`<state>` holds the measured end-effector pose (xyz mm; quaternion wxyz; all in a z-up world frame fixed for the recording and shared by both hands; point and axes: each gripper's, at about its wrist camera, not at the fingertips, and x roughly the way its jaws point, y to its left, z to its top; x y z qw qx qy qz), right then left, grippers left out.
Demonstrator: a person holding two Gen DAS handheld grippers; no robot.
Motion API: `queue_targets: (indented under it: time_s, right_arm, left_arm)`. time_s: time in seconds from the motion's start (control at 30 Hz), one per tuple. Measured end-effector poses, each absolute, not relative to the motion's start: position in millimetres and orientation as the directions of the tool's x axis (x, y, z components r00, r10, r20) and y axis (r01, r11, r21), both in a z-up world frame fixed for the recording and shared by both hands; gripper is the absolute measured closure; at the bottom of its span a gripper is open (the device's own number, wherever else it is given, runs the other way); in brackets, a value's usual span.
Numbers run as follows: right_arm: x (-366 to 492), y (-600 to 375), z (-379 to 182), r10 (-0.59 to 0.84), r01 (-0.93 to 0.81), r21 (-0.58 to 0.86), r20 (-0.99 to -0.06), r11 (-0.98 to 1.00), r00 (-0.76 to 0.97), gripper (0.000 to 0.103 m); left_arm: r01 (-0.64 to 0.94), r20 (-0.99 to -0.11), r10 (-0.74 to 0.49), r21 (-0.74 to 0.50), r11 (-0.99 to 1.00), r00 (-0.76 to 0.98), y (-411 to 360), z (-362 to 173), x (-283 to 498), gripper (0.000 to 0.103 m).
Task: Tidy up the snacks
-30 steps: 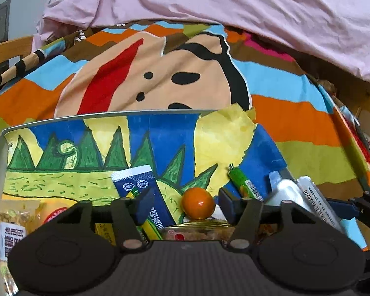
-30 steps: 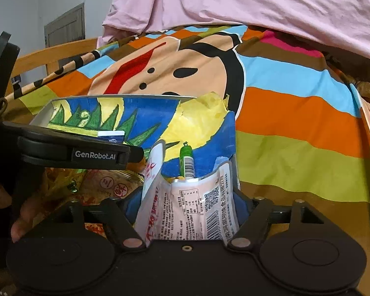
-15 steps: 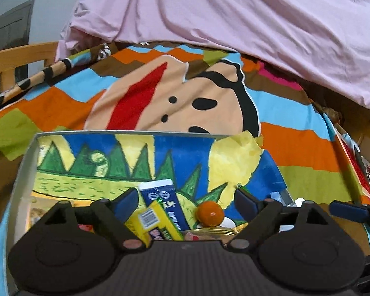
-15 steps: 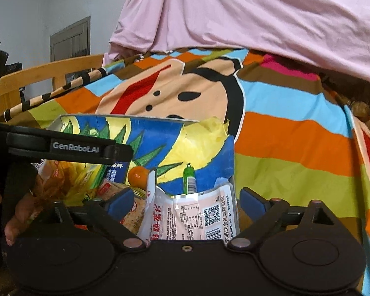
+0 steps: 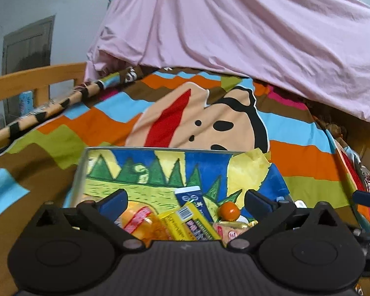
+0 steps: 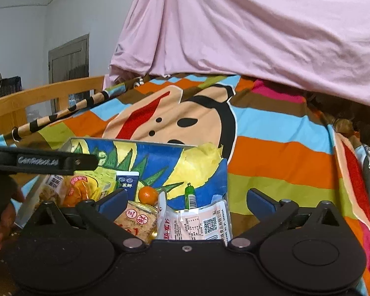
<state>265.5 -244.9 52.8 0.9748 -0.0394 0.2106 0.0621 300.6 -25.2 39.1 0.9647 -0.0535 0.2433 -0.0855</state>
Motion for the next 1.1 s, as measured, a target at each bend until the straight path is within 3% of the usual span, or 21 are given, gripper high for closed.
queue_targets:
  time_s: [0.37, 0.77, 1.1]
  right_arm:
    - [214.4, -234.6, 72.1, 0.107, -0.135, -0.055, -0.362, 0.989, 0.926, 0.001]
    - [164.4, -240.5, 78.8, 0.099, -0.113, -0.023, -0.327, 0.993, 0.94, 0.001]
    - [127.4, -251.8, 84.9, 0.081, -0.093, -0.02, -0.324, 0.995, 0.943, 0.001]
  left_arm:
    - [0.113, -0.427, -0.161, -0.136, 0.984, 0.89, -8.8, 52.2, 240.1, 0.0]
    - [0.107, -0.312, -0.128, -0.082, 0.991, 0.942, -17.6, 69.8, 165.6, 0.0]
    - [0.101, -0.305, -0.108, -0.039, 0.994, 0.946, -18.7, 69.2, 128.7, 0.0]
